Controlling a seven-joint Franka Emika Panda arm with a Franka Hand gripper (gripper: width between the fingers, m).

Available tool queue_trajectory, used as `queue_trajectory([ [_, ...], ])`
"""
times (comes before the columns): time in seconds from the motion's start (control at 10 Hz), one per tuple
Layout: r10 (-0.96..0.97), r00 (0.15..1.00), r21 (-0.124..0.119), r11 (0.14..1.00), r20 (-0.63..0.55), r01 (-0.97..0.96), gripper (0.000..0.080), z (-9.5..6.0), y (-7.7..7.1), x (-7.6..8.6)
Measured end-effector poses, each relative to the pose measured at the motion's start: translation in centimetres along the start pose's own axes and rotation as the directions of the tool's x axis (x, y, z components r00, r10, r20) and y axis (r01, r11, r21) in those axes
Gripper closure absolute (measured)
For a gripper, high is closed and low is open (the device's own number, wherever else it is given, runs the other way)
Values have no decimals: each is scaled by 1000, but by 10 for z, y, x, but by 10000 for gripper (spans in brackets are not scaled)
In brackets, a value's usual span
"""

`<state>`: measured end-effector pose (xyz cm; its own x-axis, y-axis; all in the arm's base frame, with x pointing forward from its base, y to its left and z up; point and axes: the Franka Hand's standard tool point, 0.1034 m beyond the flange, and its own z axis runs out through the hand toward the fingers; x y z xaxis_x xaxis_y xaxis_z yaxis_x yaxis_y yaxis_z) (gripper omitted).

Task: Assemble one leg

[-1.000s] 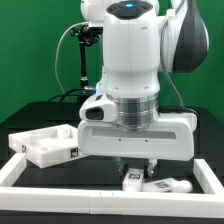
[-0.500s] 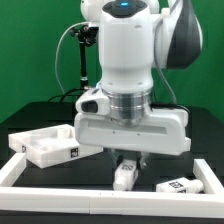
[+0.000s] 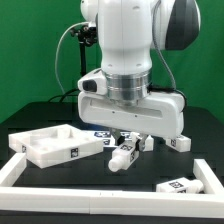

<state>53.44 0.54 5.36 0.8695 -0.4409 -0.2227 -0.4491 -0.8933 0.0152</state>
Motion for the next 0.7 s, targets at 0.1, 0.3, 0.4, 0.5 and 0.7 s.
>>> queue_trajectory([
  [0.1, 0, 1000, 0, 1000, 0, 0, 515, 0, 0, 0],
  [0.3, -2, 1000, 0, 1000, 11, 2, 515, 1, 11, -16],
  [0.4, -17, 1000, -2, 1000, 8, 17, 515, 4, 27, -38],
  [0.5, -29, 1000, -5, 1000, 8, 29, 515, 9, 39, -60],
  [0.7, -38, 999, 2, 999, -35, 38, 515, 9, 44, -79],
])
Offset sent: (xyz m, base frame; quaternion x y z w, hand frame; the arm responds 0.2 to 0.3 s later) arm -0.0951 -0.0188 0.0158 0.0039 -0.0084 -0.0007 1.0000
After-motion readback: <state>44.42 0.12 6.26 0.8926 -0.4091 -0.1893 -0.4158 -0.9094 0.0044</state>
